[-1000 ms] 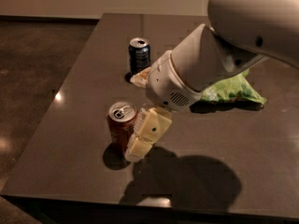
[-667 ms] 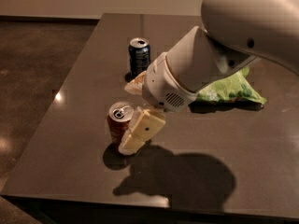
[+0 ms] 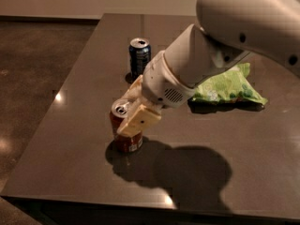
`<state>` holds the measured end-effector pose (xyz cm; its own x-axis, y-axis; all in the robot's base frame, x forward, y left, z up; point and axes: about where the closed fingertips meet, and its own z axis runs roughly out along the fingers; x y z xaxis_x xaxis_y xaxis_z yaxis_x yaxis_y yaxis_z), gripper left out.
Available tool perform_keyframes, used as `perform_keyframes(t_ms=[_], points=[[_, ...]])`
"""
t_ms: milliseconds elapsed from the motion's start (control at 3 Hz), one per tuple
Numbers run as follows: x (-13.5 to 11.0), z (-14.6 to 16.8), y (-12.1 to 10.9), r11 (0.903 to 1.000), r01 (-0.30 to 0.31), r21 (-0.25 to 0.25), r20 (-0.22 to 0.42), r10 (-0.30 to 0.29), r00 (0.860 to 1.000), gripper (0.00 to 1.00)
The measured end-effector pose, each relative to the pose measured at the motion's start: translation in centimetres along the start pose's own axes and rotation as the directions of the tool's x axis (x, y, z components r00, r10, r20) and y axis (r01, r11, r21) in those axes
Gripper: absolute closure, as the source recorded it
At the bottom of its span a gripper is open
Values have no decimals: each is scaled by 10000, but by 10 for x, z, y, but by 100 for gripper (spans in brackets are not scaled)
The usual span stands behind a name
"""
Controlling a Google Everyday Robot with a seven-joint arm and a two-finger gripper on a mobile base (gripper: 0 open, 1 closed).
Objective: Move coke can near green rice chip bag
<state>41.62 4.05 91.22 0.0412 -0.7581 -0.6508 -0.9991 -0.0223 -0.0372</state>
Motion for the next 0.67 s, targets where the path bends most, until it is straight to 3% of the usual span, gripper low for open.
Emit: perform_keyframes(t_ms=[333, 667], points=[[6, -12, -13, 9996, -156, 219, -77, 158, 9998, 96], [23, -40, -32, 9949, -541, 856, -171, 557, 9983, 100]])
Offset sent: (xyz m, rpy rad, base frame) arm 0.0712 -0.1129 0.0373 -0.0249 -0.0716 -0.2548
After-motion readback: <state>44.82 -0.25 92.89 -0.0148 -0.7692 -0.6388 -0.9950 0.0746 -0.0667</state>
